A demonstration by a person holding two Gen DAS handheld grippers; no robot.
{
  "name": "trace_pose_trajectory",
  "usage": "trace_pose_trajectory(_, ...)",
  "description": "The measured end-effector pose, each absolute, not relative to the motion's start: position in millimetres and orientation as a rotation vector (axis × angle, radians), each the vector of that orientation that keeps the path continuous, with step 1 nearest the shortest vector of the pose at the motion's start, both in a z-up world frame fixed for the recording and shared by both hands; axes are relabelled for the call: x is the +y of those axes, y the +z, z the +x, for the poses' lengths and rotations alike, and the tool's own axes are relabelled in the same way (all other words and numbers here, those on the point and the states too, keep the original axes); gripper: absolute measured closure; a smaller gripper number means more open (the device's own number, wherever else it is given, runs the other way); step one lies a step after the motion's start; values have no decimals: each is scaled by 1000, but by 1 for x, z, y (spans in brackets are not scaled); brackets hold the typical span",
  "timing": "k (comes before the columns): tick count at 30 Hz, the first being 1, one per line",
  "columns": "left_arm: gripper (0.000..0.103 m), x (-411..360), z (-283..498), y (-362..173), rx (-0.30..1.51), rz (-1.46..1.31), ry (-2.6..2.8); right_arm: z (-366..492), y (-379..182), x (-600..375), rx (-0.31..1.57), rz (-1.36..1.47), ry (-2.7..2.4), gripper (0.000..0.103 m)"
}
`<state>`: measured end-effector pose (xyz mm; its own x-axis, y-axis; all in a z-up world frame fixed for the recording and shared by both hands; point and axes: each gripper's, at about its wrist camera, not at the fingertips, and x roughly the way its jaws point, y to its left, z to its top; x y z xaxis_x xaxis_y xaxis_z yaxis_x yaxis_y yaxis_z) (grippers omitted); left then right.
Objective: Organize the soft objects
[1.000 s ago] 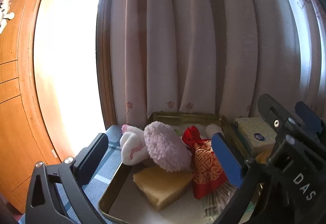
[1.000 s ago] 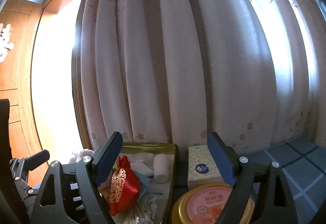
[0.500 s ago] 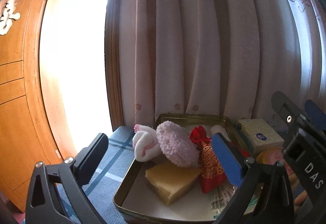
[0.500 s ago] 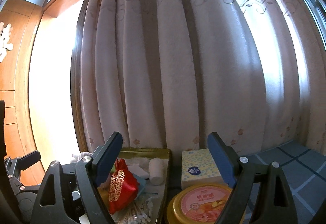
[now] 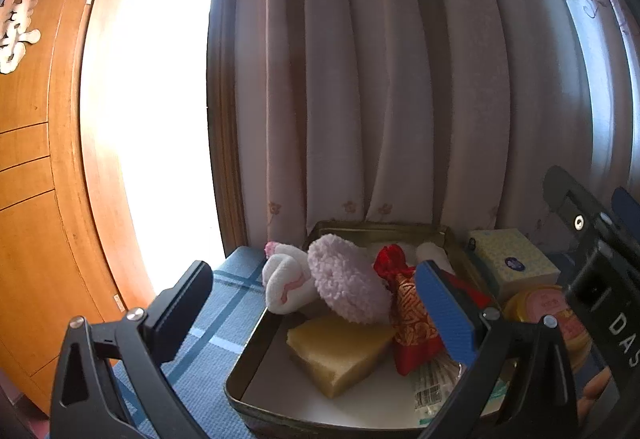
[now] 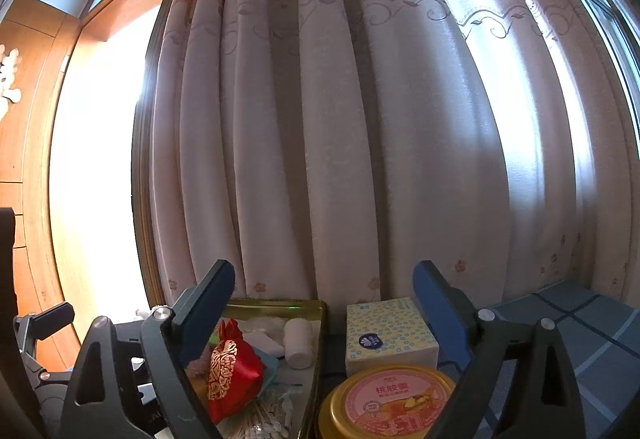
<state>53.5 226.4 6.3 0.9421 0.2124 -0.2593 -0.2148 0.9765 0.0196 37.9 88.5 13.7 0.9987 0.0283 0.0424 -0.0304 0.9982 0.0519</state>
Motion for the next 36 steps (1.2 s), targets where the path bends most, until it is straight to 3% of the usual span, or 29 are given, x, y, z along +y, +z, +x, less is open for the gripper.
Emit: trace_pose_trajectory(36,1,230,55,6,258,1,239,36,13,89,-51,46,10,10)
